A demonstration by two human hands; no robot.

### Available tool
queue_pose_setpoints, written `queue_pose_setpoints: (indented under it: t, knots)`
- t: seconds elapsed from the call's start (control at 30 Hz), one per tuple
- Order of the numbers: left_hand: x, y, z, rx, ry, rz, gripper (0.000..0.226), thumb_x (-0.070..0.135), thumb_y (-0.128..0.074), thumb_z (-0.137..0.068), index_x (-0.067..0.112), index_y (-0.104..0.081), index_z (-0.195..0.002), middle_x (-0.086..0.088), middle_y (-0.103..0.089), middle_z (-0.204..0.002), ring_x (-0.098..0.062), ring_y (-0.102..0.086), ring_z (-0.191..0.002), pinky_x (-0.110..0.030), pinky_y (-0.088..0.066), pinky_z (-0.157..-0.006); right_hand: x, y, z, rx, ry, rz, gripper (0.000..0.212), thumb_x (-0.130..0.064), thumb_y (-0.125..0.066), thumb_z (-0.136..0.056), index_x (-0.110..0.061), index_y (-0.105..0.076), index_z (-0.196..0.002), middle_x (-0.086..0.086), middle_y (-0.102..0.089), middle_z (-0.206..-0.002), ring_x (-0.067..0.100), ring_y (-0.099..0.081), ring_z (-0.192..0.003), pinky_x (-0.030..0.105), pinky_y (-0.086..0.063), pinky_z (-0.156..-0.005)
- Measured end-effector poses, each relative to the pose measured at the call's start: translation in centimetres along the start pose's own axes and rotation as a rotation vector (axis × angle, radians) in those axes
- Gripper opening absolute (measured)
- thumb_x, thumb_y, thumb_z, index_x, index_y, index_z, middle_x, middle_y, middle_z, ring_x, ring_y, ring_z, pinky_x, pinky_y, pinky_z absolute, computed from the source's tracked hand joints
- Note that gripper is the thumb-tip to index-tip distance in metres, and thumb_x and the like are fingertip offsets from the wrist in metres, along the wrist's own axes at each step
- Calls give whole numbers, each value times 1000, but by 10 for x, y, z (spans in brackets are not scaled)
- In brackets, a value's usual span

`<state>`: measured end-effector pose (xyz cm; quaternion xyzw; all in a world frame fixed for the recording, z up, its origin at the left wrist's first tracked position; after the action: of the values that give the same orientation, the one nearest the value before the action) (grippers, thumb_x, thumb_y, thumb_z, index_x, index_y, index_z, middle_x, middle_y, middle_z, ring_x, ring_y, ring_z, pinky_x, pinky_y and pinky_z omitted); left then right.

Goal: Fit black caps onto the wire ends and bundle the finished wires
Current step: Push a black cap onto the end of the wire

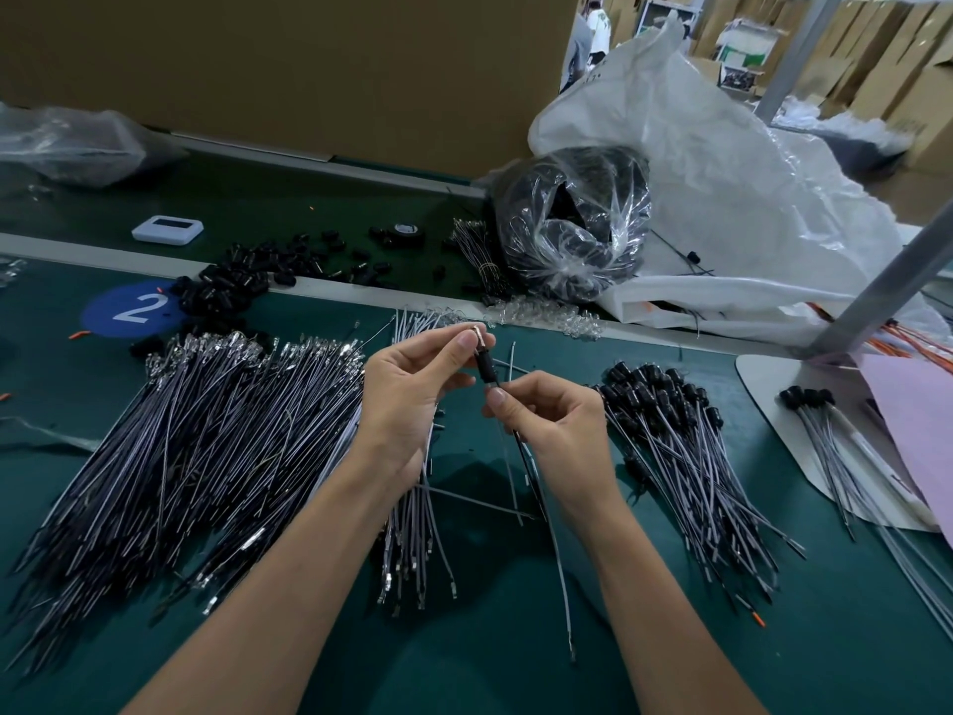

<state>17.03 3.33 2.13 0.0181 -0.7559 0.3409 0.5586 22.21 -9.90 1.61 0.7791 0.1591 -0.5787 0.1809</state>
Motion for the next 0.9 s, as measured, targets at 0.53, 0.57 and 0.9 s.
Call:
queue_pose_setpoints:
  t: [0.53,0.57,0.9]
  knots:
    - [-2,0,-1,-17,-1,-3,21,21,-69,-74,9,-74,-90,-3,-75,-85,-11,-68,-82,-21,-52,-69,0,-1,0,-10,-4,6,10,-6,-72,-86,-6,-72,-75,6,-72,-70,8,-60,-63,16,-47,-62]
    - [-2,0,-1,-19,-1,-7,20,21,-68,-75,9,-74,-90,-3,-75,-86,-11,-68,-82,-21,-52,-69,0,-1,1,-10,-2,13,10,-7,-72,-86,-6,-72,-76,6,-72,-70,8,-60,-62,17,-47,-62]
    - [-3,0,-3,-41,-67,-120,12,3,-63,-89,9,-74,-89,-4,-75,-86,-14,-67,-77,-24,-53,-72,-1,-4,1,-13,22,23,8,-9,-72,-86,-14,-76,-81,3,-74,-71,11,-68,-67,17,-49,-65]
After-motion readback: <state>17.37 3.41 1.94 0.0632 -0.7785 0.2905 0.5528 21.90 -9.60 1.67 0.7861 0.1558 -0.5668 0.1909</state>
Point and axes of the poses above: each hand's wrist, its own z-axis away from the middle knuckle, its own y-axis out of the back of the hand, x = y × z, the point moved 6 cm from there along -z, towards the middle knuckle
